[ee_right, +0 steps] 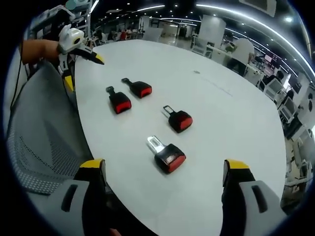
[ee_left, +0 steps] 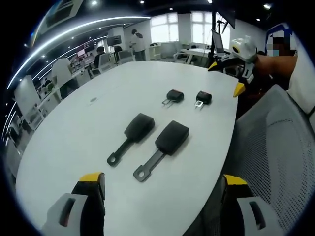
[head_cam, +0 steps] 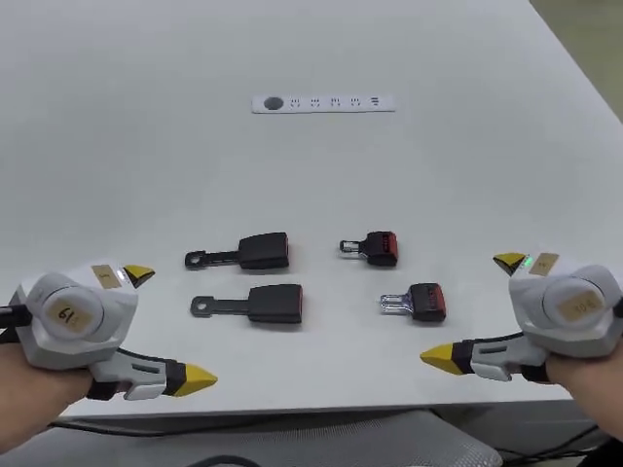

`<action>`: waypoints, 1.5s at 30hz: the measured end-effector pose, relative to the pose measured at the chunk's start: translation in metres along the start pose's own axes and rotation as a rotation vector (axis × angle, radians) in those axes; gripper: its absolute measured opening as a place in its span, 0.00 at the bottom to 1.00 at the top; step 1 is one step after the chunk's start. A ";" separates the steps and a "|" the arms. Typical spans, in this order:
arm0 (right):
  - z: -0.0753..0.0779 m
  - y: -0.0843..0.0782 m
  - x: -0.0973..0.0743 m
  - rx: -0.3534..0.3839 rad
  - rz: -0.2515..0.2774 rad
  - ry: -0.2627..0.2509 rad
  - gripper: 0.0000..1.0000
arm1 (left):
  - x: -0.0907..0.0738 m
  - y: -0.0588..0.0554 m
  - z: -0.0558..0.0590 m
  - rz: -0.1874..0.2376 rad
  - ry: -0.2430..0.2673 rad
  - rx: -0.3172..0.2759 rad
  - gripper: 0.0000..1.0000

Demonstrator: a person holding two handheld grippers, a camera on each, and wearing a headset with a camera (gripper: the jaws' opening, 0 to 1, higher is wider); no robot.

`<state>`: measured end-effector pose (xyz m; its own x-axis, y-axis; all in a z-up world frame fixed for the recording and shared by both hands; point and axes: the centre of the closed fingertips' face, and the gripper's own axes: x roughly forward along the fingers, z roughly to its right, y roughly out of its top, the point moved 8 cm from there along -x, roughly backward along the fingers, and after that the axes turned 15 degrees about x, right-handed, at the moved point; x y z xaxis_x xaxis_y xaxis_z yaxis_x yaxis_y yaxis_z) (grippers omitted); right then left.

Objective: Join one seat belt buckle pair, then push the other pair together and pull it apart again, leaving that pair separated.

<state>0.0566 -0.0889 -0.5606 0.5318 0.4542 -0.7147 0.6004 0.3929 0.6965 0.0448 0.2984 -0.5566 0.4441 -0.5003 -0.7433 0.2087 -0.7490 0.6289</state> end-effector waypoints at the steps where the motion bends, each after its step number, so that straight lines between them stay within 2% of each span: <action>1: 0.000 0.000 0.000 0.001 -0.002 0.001 1.00 | 0.000 0.000 0.000 0.001 0.002 -0.001 1.00; 10: -0.002 0.002 -0.002 -0.012 -0.004 0.003 1.00 | -0.001 -0.001 0.002 0.001 0.000 -0.007 1.00; 14: -0.003 0.003 -0.003 -0.047 -0.027 -0.003 0.98 | -0.002 -0.001 0.002 -0.001 0.002 -0.008 1.00; 18: -0.004 0.003 -0.003 -0.048 -0.035 -0.003 0.98 | -0.001 -0.004 0.001 0.000 0.002 -0.012 0.99; 29: -0.006 0.007 -0.001 -0.036 -0.014 0.011 0.97 | 0.002 -0.005 0.002 0.004 -0.003 -0.012 0.98; 45: -0.005 0.006 0.003 -0.054 -0.020 0.023 0.92 | 0.003 -0.004 0.001 0.004 -0.004 -0.012 0.97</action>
<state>0.0590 -0.0810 -0.5584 0.5062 0.4639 -0.7270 0.5774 0.4438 0.6853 0.0442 0.2991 -0.5620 0.4412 -0.5048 -0.7419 0.2175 -0.7420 0.6342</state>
